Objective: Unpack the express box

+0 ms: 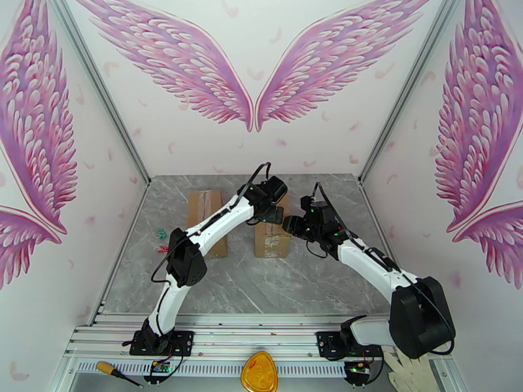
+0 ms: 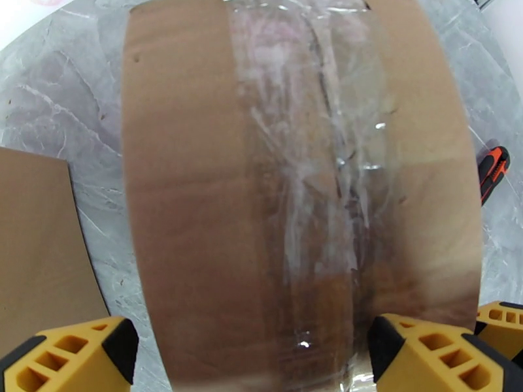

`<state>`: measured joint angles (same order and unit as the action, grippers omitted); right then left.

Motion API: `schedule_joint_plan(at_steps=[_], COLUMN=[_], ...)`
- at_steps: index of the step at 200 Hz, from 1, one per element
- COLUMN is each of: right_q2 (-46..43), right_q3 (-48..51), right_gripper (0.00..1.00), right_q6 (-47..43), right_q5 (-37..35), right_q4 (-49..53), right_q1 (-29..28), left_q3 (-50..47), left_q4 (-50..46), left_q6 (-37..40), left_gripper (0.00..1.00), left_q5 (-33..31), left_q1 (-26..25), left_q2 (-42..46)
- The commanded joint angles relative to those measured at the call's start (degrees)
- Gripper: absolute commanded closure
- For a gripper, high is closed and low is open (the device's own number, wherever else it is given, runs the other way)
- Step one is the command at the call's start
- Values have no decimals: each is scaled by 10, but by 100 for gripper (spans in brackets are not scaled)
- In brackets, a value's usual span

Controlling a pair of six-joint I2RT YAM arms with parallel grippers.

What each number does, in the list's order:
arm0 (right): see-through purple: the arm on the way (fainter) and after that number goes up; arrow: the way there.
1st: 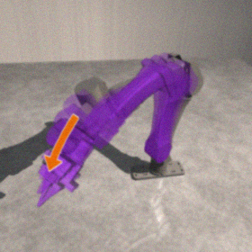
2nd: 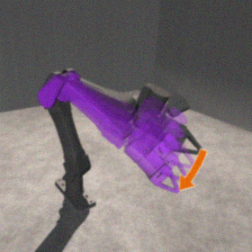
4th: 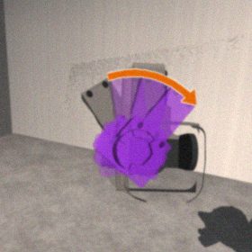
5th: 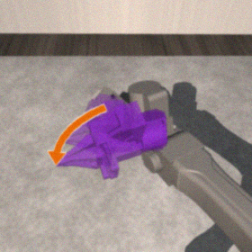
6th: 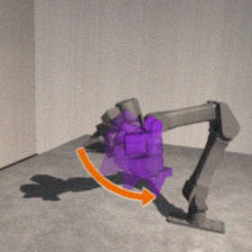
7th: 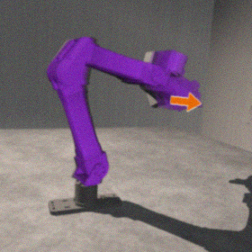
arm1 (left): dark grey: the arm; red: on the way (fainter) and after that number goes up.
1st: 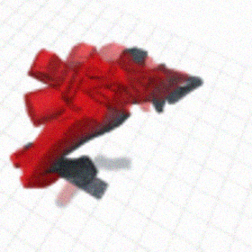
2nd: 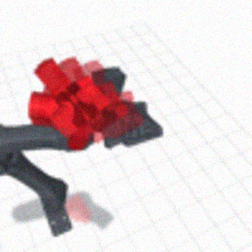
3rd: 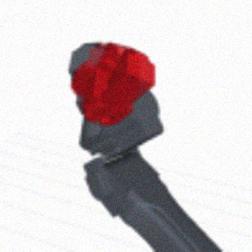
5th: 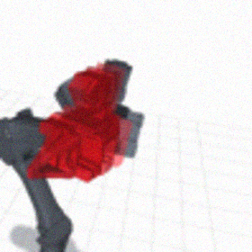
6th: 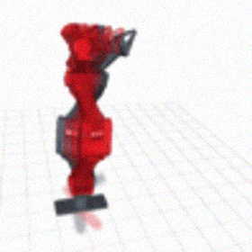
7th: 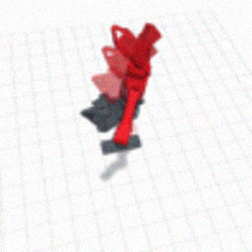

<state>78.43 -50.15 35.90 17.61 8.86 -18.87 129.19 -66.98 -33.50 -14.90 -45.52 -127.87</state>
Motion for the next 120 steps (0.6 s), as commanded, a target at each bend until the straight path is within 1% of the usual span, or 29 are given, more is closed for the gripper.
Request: schedule_joint_plan(at_steps=[1, 25, 64, 110, 120], right_q2=[13, 17, 41, 81, 89], right_q3=[6, 5, -9, -34, -41], right_gripper=[60, 63, 64, 64, 65], right_q6=[19, 29, 33, 39, 40], right_q5=[-11, -31, -36, -49, -52], right_q4=[12, 25, 35, 66, 75], right_q1=[-28, -31, -49, -64, -66], left_q3=[12, 13, 32, 43, 46], left_q4=[-10, -25, -62, -108, -111], left_q6=[-20, -11, 1, 33, 44], left_gripper=[1, 1, 2, 8, 11], left_q5=[-26, -71, -127, -208, -217], left_q1=[-2, -2, -7, -9, -8], left_q2=[-24, -30, -56, -60, -57])
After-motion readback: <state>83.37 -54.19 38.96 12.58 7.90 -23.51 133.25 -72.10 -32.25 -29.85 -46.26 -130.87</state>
